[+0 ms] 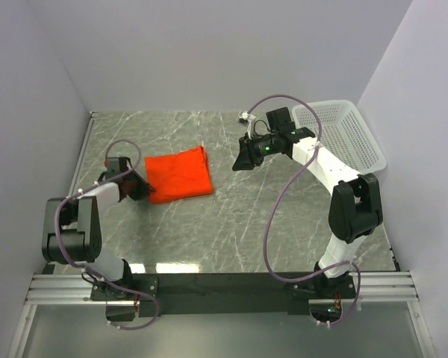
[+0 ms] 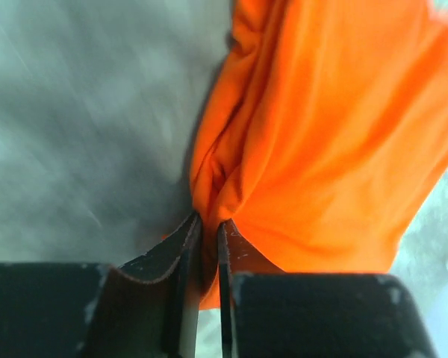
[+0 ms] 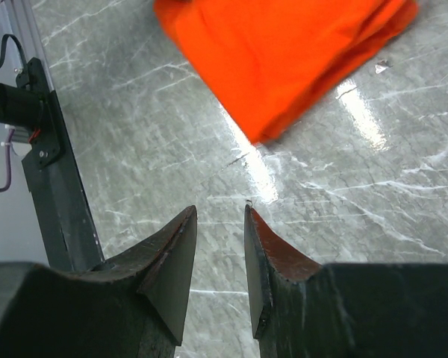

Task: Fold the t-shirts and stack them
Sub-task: Neatly place the folded tshirt to the corner

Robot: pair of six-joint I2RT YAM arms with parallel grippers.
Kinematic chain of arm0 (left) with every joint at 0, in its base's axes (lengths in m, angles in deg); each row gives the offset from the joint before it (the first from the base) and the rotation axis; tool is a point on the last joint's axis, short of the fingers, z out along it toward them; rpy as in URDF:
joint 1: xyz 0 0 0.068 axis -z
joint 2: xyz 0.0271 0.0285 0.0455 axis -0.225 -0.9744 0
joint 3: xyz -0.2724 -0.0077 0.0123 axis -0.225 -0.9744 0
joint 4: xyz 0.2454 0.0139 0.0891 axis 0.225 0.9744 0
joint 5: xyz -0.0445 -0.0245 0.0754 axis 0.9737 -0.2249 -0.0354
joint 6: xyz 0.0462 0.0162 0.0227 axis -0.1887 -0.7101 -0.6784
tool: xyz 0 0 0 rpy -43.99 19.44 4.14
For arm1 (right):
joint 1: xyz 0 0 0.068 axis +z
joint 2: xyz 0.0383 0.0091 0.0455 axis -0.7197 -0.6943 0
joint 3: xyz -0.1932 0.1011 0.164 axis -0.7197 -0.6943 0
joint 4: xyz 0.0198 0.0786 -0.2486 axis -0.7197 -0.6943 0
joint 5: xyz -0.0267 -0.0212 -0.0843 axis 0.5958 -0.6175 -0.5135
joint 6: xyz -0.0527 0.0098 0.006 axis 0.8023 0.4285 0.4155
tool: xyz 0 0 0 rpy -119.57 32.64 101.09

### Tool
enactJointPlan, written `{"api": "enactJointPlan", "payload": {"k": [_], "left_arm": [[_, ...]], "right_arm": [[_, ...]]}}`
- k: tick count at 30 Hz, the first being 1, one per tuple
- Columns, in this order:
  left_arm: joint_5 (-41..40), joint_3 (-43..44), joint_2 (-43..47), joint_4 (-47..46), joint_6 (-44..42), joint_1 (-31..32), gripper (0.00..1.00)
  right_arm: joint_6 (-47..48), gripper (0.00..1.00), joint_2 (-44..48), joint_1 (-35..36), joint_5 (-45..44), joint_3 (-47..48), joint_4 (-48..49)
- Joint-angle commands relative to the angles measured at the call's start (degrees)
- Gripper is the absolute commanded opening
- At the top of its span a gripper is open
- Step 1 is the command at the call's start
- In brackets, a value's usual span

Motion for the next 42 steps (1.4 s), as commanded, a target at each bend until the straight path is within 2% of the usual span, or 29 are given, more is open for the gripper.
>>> {"api": "enactJointPlan", "payload": {"k": [1, 2, 5, 6, 9, 19, 26, 29, 32, 33, 38, 42], "left_arm": [[1.4, 8.3, -3.9, 3.8, -12.5, -5.3, 0.15], [1.5, 10.6, -5.3, 5.2, -14.7, -6.1, 0.16], [-1.2, 25.1, -13.3, 13.7, -22.8, -8.0, 0.15], [-2.1, 27.9, -17.5, 18.1, -25.9, -9.0, 0.13], [-5.0, 35.0, -23.4, 21.2, -29.3, -11.9, 0.13], [-8.7, 50.7, -36.4, 26.9, -32.3, -20.7, 0.13], [-10.5, 61.8, -41.6, 31.1, -32.9, -22.3, 0.16], [-12.1, 61.1, -39.1, 29.9, -32.2, -22.3, 0.21], [-9.2, 56.2, -31.7, 24.2, -32.1, -22.3, 0.44], [-8.3, 55.0, -28.0, 23.0, -31.7, -22.2, 0.55], [-3.6, 49.1, -20.0, 17.3, -29.5, -21.5, 0.57], [-2.1, 46.2, -16.2, 15.0, -28.0, -17.8, 0.51]], "right_arm": [[-0.3, 0.39, 1.5, -0.4, 1.9, -0.4, 1.5], [-0.3, 0.39, 1.4, -0.4, 2.1, -0.3, 1.4], [-0.3, 0.39, 1.5, -0.6, 2.3, -0.3, 1.3], [-0.2, 0.39, 1.7, -0.6, 2.6, -0.4, 1.3], [-0.3, 0.39, 1.7, -0.7, 3.0, -0.3, 1.3], [0.1, 0.39, 0.6, -1.2, 4.0, 0.3, 0.3], [0.8, 0.39, -0.9, -1.4, 3.3, 1.0, -0.5], [1.1, 0.39, -1.1, -1.3, 2.7, 1.0, -0.8], [1.3, 0.39, -1.1, -1.3, 2.3, 1.0, -0.8], [1.4, 0.39, -1.2, -1.4, 2.2, 1.0, -0.7], [1.4, 0.39, -0.5, -1.4, 1.8, 0.7, -0.7], [1.2, 0.39, 0.1, -1.4, 1.8, 0.4, -0.4]]}}
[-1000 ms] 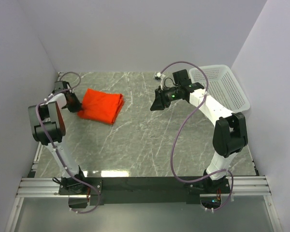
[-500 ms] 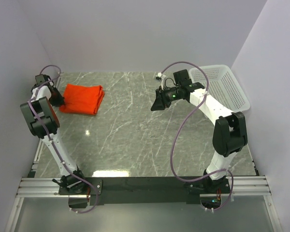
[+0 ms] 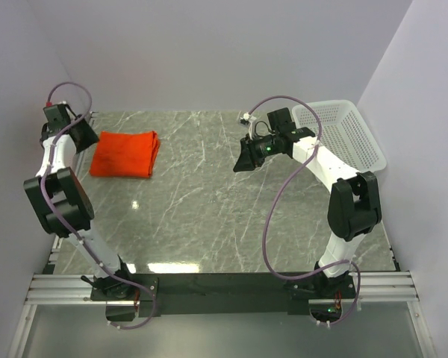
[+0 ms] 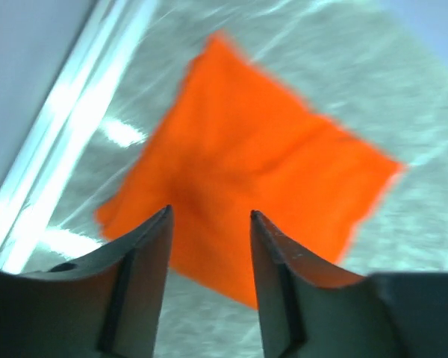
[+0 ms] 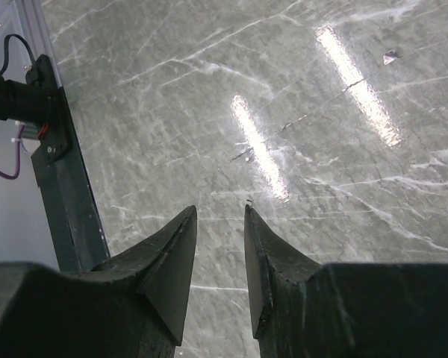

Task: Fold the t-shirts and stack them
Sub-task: Neatly place the folded tshirt to the corner

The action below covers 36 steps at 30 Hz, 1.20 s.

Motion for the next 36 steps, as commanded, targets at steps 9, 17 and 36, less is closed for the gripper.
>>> {"api": "enactJointPlan", "payload": {"k": [9, 17, 36], "left_arm": [[1.5, 7.9, -7.4, -2.1, 5.1, 13.2, 0.01], [-2.4, 18.2, -18.9, -0.7, 6.0, 18.4, 0.01], [-0.6, 16.1, -21.2, -1.1, 3.8, 21.9, 0.06]], "right_arm": [[0.8, 0.39, 1.5, -0.9, 0.8, 0.3, 0.5], [0.6, 0.39, 1.2, -1.8, 1.6, 0.3, 0.4], [0.9, 0.39, 0.0, -3.0, 0.9, 0.8, -0.2]]}}
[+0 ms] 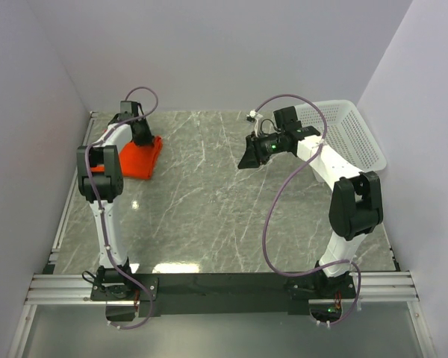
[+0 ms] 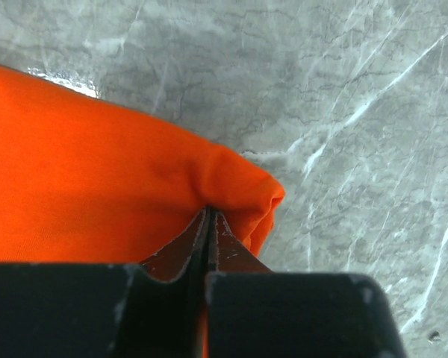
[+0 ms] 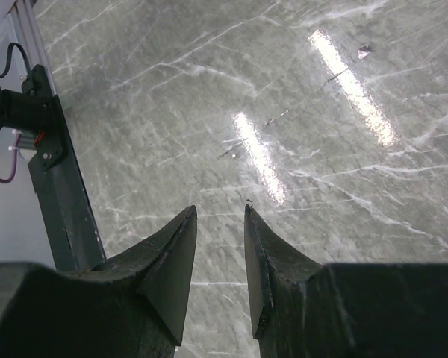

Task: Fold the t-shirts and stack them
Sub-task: Neatly place the folded tshirt to the corner

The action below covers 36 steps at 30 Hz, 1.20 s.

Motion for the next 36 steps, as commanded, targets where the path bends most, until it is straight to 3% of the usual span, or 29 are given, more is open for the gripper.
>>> {"api": "enactJointPlan", "payload": {"k": [1, 9, 12, 13, 14, 17, 18, 22, 23, 24, 26, 30, 34, 36], "left_arm": [[-0.7, -2.8, 4.6, -2.9, -0.9, 0.4, 0.07], [-5.4, -12.4, 29.8, -11.3, -5.1, 0.2, 0.44], [-6.4, -22.8, 41.3, -15.2, -4.6, -0.1, 0.71], [-6.5, -25.9, 47.4, -16.1, -2.5, -0.7, 0.9], [-6.5, -29.3, 50.6, -18.8, -1.2, -1.1, 0.98], [2.6, -40.9, 61.3, -20.1, 2.3, -4.8, 0.99], [7.5, -44.4, 63.4, -19.0, 2.8, -5.9, 1.0], [13.0, -51.3, 75.5, -13.1, -1.3, -6.2, 1.0], [13.2, -52.8, 77.5, -12.5, -1.5, -6.2, 0.99], [13.3, -55.2, 79.6, -11.5, -1.9, -6.2, 0.99], [11.4, -57.3, 85.8, -10.9, -3.6, -5.7, 0.99], [7.6, -61.5, 92.8, -10.2, -4.5, -3.4, 0.99], [6.4, -64.6, 95.1, -10.5, -3.9, -1.2, 0.99], [6.0, -66.4, 95.8, -11.0, -3.7, -0.8, 0.99]], "right_arm": [[1.0, 0.39, 0.1, -0.5, 0.3, 0.8, -0.2], [4.9, 0.39, 2.3, -0.8, -4.4, 0.6, -1.9], [6.8, 0.4, 4.5, -1.5, -8.8, 0.2, -2.3], [7.3, 0.4, 5.4, -1.8, -9.6, -0.4, -2.1], [8.0, 0.41, 6.5, -2.6, -12.3, -0.8, -1.8], [9.7, 0.45, 13.0, -3.7, -18.7, -4.1, -0.1], [10.0, 0.49, 17.4, -4.3, -20.5, -5.5, 0.7], [11.5, 0.69, 30.7, -5.6, -31.1, -16.8, 6.0], [9.7, 0.89, 33.8, -5.9, -33.7, -19.3, 10.8], [7.8, 1.0, 40.0, -6.5, -40.5, -21.9, 13.6], [1.0, 1.0, 49.0, -9.4, -45.9, -29.7, 21.9], [-5.2, 1.0, 56.4, -16.7, -41.1, -32.3, 17.9], [-17.0, 1.0, 58.5, -18.9, -55.0, -32.1, 13.3], [-17.8, 1.0, 59.3, -18.9, -59.5, -32.3, 11.0]]}}
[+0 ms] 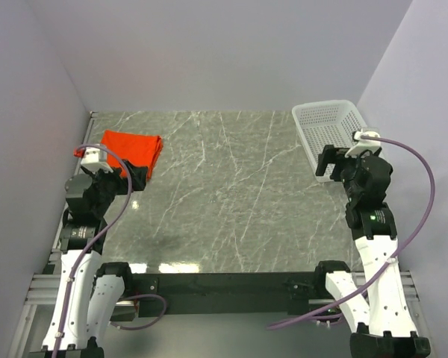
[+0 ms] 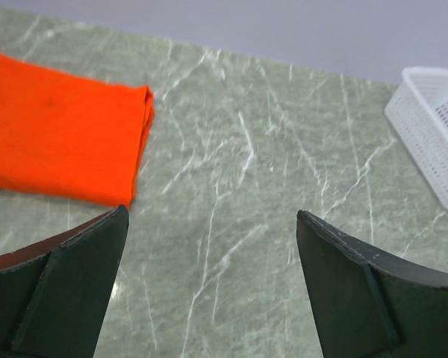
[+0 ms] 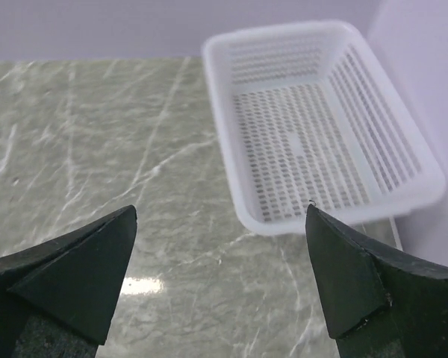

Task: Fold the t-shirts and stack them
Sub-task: Neatly place the folded tshirt to the corner

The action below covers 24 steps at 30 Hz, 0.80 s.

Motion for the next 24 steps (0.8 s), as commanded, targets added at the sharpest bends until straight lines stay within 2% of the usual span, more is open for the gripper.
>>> {"api": "enactJointPlan", "payload": {"k": [1, 6, 12, 24], "left_arm": [[-1.8, -2.7, 0.5, -0.9, -0.5, 1.1, 0.99], [-2.4, -2.4, 0.7, -0.5, -1.0, 2.3, 0.99], [-2.4, -2.5, 1.2, -0.6, -1.1, 2.3, 0.99], [-3.2, -2.5, 1.0, -0.4, -1.0, 3.7, 1.0]], "right_arm": [[-7.9, 1.0, 0.9, -0.4, -12.4, -1.9, -2.2], [-10.9, 1.0, 5.6, -0.6, -15.6, -8.3, 0.6], [-11.6, 1.0, 6.2, -2.5, -16.7, -9.9, 1.6], [-12.5, 1.0, 8.6, -5.5, -13.9, -15.3, 5.1]]}}
